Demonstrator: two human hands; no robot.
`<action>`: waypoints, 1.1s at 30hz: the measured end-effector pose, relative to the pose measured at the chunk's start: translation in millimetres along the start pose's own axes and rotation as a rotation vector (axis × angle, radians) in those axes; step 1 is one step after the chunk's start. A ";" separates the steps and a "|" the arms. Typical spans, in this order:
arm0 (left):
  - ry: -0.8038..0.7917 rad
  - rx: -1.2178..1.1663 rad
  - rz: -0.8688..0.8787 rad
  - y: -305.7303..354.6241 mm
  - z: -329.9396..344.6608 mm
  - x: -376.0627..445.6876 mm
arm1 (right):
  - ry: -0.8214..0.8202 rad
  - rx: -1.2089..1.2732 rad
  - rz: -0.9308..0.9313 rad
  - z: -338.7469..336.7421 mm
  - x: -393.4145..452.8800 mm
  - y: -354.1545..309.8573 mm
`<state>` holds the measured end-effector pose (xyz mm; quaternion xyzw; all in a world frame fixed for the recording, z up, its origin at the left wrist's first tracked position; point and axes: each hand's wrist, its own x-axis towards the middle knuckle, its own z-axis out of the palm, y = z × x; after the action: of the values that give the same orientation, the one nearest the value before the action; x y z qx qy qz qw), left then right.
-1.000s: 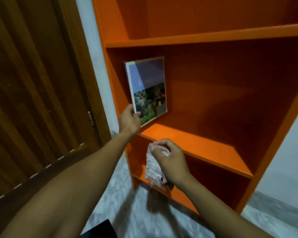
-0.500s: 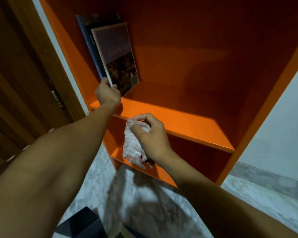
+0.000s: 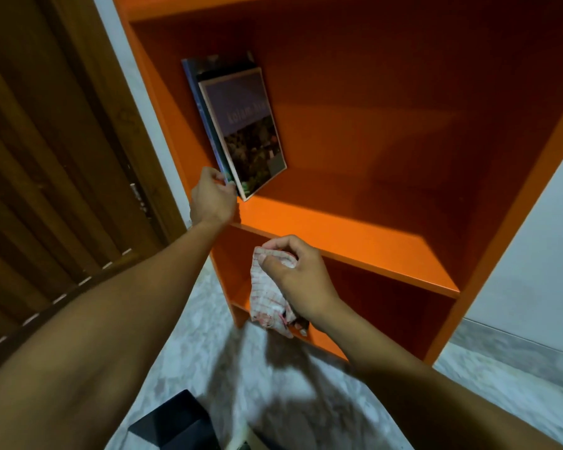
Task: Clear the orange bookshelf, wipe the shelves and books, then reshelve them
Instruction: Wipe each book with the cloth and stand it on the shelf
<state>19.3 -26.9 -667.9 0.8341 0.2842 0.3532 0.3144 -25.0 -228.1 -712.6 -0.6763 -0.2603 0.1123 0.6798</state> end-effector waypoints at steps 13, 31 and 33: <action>-0.192 0.080 0.075 -164.8 -81.6 -217.6 | -0.190 -0.197 0.063 47.5 -60.4 -0.8; -0.894 0.693 -0.462 -314.5 -38.6 -386.1 | -0.465 -0.324 0.113 63.6 -77.4 28.3; -0.872 0.663 -0.486 -312.4 -38.0 -388.4 | -0.476 -0.327 0.113 63.0 -78.3 28.0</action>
<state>-317.4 -84.8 -1032.9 0.8668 0.4065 -0.2112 0.1968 -117.0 -211.7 -759.0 -0.7452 -0.3888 0.2620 0.4742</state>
